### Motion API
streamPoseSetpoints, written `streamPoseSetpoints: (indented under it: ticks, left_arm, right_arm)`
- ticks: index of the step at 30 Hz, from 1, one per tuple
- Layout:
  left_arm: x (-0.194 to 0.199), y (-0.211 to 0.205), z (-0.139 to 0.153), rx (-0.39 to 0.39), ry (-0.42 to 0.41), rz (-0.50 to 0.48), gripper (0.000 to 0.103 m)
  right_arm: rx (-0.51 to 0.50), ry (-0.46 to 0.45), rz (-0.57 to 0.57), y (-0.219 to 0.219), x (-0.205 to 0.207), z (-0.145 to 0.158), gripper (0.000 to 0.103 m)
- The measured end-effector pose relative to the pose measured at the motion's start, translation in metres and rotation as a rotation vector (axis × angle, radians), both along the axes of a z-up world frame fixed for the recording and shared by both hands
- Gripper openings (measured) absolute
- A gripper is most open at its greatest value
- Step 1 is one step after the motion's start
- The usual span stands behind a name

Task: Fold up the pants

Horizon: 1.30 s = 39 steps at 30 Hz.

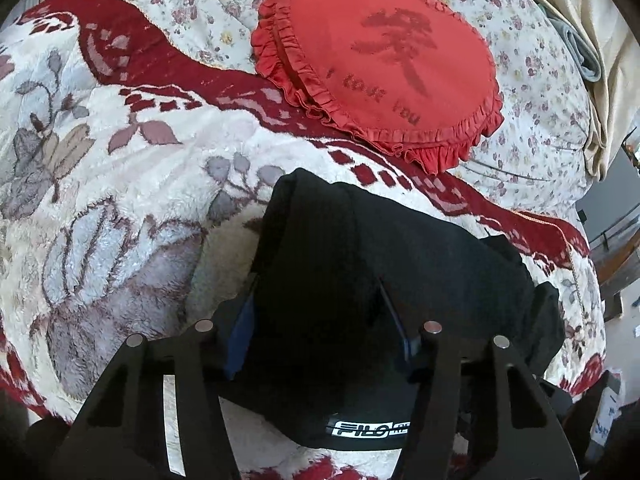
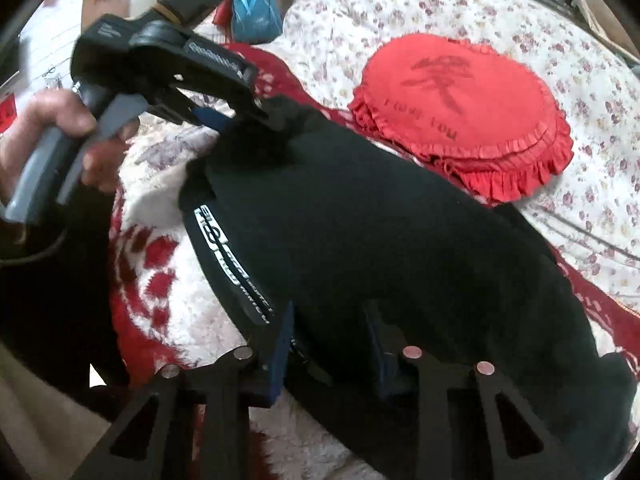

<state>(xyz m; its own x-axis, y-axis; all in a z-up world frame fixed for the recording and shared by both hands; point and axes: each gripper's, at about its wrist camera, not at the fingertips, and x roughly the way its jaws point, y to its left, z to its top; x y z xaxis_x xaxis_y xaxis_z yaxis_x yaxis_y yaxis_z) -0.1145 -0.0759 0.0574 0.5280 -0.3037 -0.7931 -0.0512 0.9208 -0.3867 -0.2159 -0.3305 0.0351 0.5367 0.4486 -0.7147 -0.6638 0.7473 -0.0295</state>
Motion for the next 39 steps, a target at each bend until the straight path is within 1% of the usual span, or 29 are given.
streamPoseSetpoints:
  ticks: [1, 2, 3, 4, 5, 8, 9, 10, 12, 14, 15, 17, 19, 20, 22, 23, 24, 25, 27, 29, 32, 34, 35, 36, 38, 39]
  left_arm:
    - [0.000, -0.001, 0.000, -0.002, 0.002, -0.002, 0.056]
    - [0.000, -0.001, 0.000, -0.004, 0.003, -0.004, 0.056]
    - [0.000, -0.002, 0.001, -0.007, 0.000, -0.004, 0.056]
    - [-0.001, -0.002, 0.003, -0.014, -0.006, -0.002, 0.053]
    - [-0.001, -0.001, 0.005, -0.020, -0.013, -0.001, 0.047]
    - [-0.004, 0.002, 0.014, -0.055, -0.036, -0.010, 0.043]
    - [-0.005, 0.002, 0.016, -0.061, -0.041, -0.015, 0.040]
    - [-0.006, 0.001, 0.018, -0.059, -0.046, -0.021, 0.040]
    - [-0.008, 0.000, 0.021, -0.039, -0.053, -0.022, 0.040]
    - [-0.008, 0.000, 0.020, -0.050, -0.047, -0.022, 0.040]
    - [-0.008, 0.000, 0.019, -0.053, -0.044, -0.021, 0.040]
    - [-0.006, 0.000, 0.017, -0.054, -0.039, -0.017, 0.040]
    - [-0.004, -0.002, 0.015, -0.052, -0.026, -0.020, 0.040]
    - [-0.004, -0.002, 0.015, -0.048, -0.020, -0.018, 0.040]
    - [-0.004, 0.001, 0.011, -0.046, -0.007, 0.000, 0.041]
    - [-0.003, 0.003, 0.008, -0.046, 0.004, 0.005, 0.048]
    - [-0.003, 0.004, 0.004, -0.048, 0.020, 0.010, 0.054]
    - [-0.002, 0.006, -0.001, -0.051, 0.037, 0.017, 0.056]
    - [-0.002, 0.006, -0.008, -0.065, 0.059, 0.021, 0.059]
    - [-0.004, 0.002, -0.010, -0.066, 0.058, 0.012, 0.060]
    - [-0.005, -0.009, -0.005, -0.001, 0.026, -0.010, 0.060]
    - [-0.004, -0.013, -0.001, 0.018, 0.009, -0.011, 0.055]
    - [-0.003, -0.012, 0.001, 0.014, 0.001, -0.011, 0.046]
    - [-0.003, -0.012, 0.004, 0.014, -0.007, -0.011, 0.041]
    - [-0.002, -0.010, 0.011, -0.006, -0.028, -0.018, 0.038]
    - [-0.001, -0.010, 0.015, -0.020, -0.035, -0.025, 0.031]
  right_arm:
    - [0.010, 0.004, 0.004, -0.003, 0.001, 0.000, 0.026]
    - [0.021, 0.011, 0.015, -0.004, 0.001, 0.000, 0.025]
    - [0.028, 0.012, 0.018, -0.006, 0.001, 0.001, 0.018]
    - [0.059, 0.017, 0.029, -0.009, 0.001, 0.006, 0.006]
    - [0.100, 0.031, 0.035, -0.012, 0.001, 0.010, 0.001]
    - [0.201, 0.062, 0.032, -0.019, 0.002, 0.026, 0.000]
    - [0.225, 0.071, 0.032, -0.020, 0.002, 0.031, 0.000]
    - [0.244, 0.079, 0.028, -0.021, 0.004, 0.035, 0.000]
    - [0.252, 0.081, 0.017, -0.022, 0.004, 0.038, 0.000]
    - [0.222, 0.068, 0.022, -0.019, 0.002, 0.035, 0.000]
    - [0.215, 0.064, 0.027, -0.018, 0.000, 0.033, 0.000]
    - [0.210, 0.073, 0.040, -0.014, -0.003, 0.029, 0.006]
    - [0.161, 0.064, 0.025, -0.006, -0.001, 0.022, 0.013]
    - [0.143, 0.060, 0.019, -0.005, 0.000, 0.019, 0.015]
    - [0.117, 0.059, 0.015, -0.004, 0.002, 0.013, 0.022]
    - [0.098, 0.046, 0.008, -0.004, 0.002, 0.011, 0.026]
    - [0.086, 0.038, 0.003, -0.004, 0.003, 0.009, 0.034]
    - [0.075, 0.036, -0.001, -0.005, 0.004, 0.006, 0.037]
    - [0.080, 0.041, -0.009, -0.007, 0.007, 0.002, 0.038]
    - [0.093, 0.043, -0.019, -0.010, 0.009, 0.001, 0.038]
    - [0.109, 0.051, -0.027, -0.014, 0.013, 0.001, 0.039]
    - [0.104, 0.048, -0.023, -0.013, 0.013, 0.000, 0.039]
    - [0.105, 0.042, -0.021, -0.012, 0.013, 0.000, 0.039]
    - [0.112, 0.041, -0.020, -0.013, 0.013, 0.000, 0.039]
    - [0.150, 0.056, -0.034, -0.016, 0.017, 0.000, 0.034]
    - [0.168, 0.073, -0.045, -0.019, 0.021, 0.000, 0.034]
